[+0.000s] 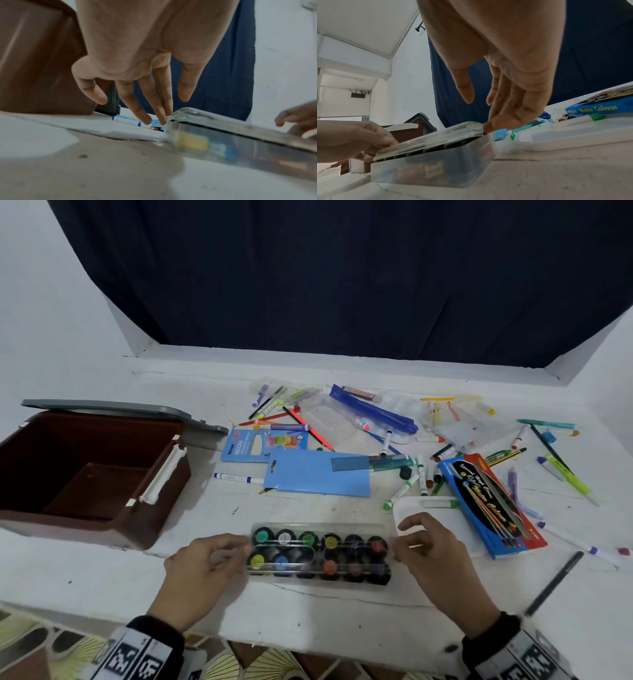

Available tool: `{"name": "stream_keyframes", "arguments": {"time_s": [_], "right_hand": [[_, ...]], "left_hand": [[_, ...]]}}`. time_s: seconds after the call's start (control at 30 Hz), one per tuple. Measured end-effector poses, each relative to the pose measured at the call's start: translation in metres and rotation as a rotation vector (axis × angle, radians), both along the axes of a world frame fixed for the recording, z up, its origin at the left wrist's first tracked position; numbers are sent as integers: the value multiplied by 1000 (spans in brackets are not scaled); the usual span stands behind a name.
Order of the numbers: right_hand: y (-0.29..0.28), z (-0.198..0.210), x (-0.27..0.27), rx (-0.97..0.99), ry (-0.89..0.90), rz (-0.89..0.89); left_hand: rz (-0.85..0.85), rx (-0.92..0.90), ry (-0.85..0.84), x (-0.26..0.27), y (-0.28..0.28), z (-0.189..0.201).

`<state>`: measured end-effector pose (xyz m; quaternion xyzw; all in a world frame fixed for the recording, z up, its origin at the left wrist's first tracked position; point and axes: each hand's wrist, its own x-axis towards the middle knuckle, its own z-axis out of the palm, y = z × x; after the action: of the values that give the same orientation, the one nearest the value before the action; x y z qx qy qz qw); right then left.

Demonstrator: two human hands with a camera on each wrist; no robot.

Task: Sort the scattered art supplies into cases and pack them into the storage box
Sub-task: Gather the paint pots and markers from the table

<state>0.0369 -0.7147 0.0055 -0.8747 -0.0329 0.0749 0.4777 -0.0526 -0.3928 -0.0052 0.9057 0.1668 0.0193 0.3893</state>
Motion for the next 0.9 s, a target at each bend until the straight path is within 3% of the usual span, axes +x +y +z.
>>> {"name": "stream_keyframes", "arguments": {"time_s": [0.1,0.5,0.67,0.77,0.9], "right_hand": [[1,2,0,-41,1,28],[4,-5,7,-220,128,128],[5,3,2,-504,3,278],[7,13,3,-611,16,322],[7,12,11,-497,67,259]], "left_hand": [[-31,104,-7,-1,-1,3],[-21,111,-17,-1,-3,5],[-46,149,-27,-1,1,1],[-110,116,-30,4,3,4],[-100,45,-4,15,15,2]]}}
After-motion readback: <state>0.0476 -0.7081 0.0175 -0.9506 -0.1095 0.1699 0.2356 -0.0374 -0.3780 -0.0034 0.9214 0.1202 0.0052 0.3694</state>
